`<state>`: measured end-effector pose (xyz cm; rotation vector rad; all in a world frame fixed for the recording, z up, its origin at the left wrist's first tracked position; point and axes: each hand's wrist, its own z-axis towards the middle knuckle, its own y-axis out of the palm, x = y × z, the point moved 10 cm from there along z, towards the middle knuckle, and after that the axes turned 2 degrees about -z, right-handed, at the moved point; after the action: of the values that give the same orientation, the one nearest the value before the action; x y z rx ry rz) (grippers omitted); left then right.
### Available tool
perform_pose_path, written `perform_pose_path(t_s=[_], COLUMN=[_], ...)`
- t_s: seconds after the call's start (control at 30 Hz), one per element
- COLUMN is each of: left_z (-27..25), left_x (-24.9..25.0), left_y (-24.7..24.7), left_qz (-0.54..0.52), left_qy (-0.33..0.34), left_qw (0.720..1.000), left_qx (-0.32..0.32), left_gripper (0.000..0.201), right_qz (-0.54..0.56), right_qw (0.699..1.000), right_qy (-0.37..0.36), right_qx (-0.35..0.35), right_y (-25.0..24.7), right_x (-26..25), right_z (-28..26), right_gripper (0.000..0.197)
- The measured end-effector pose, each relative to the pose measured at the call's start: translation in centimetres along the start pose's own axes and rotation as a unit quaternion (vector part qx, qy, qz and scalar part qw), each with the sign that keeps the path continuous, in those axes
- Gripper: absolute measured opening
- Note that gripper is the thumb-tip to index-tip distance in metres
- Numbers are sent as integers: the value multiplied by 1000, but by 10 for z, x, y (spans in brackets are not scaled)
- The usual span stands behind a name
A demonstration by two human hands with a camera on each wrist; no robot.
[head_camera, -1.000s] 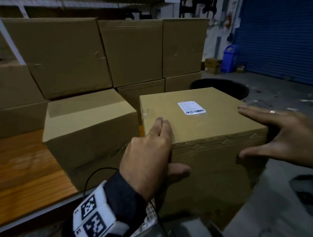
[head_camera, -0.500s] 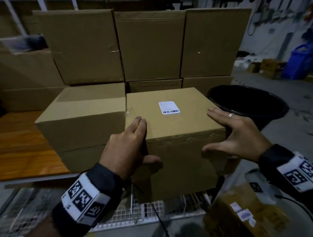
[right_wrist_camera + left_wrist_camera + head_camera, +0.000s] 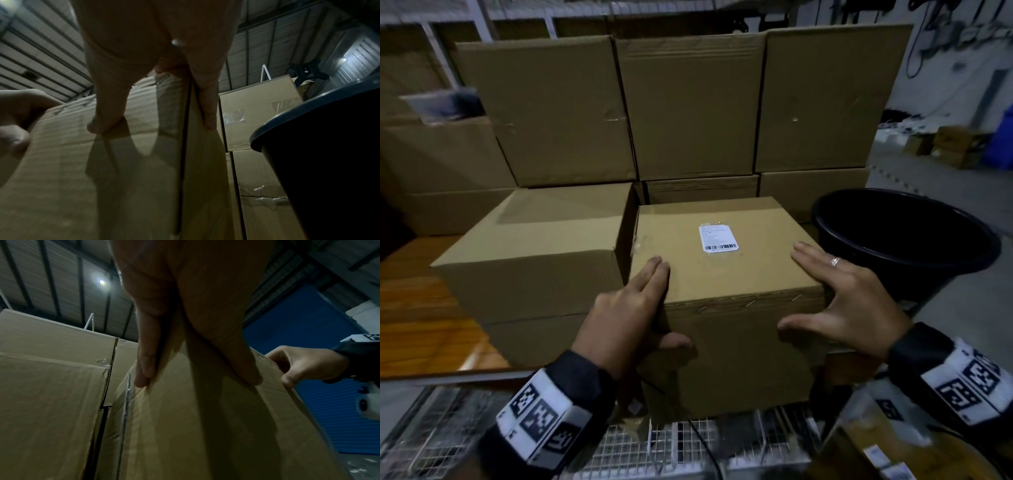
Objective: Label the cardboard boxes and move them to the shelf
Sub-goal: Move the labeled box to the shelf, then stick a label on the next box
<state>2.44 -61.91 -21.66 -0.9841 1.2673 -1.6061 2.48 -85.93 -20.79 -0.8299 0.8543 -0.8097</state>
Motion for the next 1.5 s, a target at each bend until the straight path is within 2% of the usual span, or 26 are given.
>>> perform_pose_path(t_s=[0.3, 0.57, 0.7, 0.83, 0.93, 1.0, 1.03, 1.1, 1.17, 1.27, 1.37, 1.47, 1.5], left_z=[20, 34, 36, 34, 40, 52, 60, 79, 99, 120, 123, 120, 121], left_x=[-4, -11, -11, -12, -6, -4, -3, -3, -2, -5, -9, -12, -13], left_y=[17, 22, 13, 0, -27, -42, -44, -41, -30, -10, 9, 22, 24], left_qz=[12, 24, 12, -14, -25, -17, -6, 7, 7, 20, -4, -32, -40], left_qy=[50, 56, 49, 22, 2, -4, -2, 9, 28, 50, 56, 67, 70], left_qw=[998, 997, 998, 997, 996, 996, 996, 993, 989, 983, 977, 972, 972], left_qx=[-48, -44, -31, -71, -85, -83, -87, -116, -148, -178, -207, -223, -222], left_gripper=[101, 101, 96, 106, 112, 111, 109, 105, 102, 105, 112, 134, 141], right_qz=[-32, -31, -50, -131, -147, -137, -124, -81, -68, -86, -122, -136, -140], right_qw=[999, 998, 993, 970, 968, 979, 983, 988, 988, 980, 966, 952, 948], right_qy=[26, 44, 60, 48, 58, 28, 13, 1, -10, -18, -26, -33, -35], right_qx=[-13, -28, -90, -200, -195, -151, -137, -133, -141, -177, -229, -273, -282], right_y=[13, 18, 17, 6, -20, -35, -37, -30, -15, 13, 37, 52, 55], right_x=[15, 21, 21, 6, 2, -6, -10, -13, -13, -9, -3, 1, 1], right_z=[14, 25, 29, 35, 57, 84, 99, 131, 163, 194, 208, 212, 212], right_gripper=[107, 107, 111, 111, 106, 96, 85, 59, 44, 34, 33, 20, 25])
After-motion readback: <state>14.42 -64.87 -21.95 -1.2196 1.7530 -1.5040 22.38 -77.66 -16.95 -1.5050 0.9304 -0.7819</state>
